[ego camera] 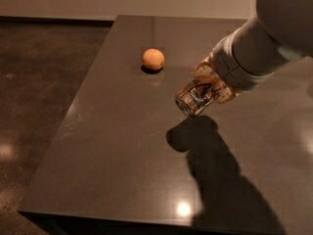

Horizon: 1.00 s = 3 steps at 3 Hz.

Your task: Place orange can upright

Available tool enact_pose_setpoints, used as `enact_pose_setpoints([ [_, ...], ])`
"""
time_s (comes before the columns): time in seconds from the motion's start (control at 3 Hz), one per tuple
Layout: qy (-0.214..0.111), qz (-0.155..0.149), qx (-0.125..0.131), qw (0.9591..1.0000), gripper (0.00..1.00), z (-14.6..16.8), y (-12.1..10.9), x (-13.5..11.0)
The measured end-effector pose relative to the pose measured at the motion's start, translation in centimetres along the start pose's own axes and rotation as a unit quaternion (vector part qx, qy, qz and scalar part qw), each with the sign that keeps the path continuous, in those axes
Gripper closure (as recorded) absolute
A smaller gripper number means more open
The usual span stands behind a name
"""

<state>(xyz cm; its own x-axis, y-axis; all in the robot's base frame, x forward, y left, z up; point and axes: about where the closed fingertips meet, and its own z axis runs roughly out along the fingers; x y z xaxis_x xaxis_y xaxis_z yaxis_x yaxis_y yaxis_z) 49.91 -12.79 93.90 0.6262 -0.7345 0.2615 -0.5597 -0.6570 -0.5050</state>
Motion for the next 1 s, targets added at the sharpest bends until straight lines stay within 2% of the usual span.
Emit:
enact_pose_setpoints([
  [0.33, 0.0, 0.0, 0.0, 1.0, 1.0, 0.0, 0.0, 0.0],
  [0.67, 0.025, -0.021, 0.011, 0.9994, 1.0, -0.7, 0.2, 0.8],
  [1.0, 0.049, -0.053, 0.029, 0.997, 1.0, -1.5, 1.0, 2.0],
])
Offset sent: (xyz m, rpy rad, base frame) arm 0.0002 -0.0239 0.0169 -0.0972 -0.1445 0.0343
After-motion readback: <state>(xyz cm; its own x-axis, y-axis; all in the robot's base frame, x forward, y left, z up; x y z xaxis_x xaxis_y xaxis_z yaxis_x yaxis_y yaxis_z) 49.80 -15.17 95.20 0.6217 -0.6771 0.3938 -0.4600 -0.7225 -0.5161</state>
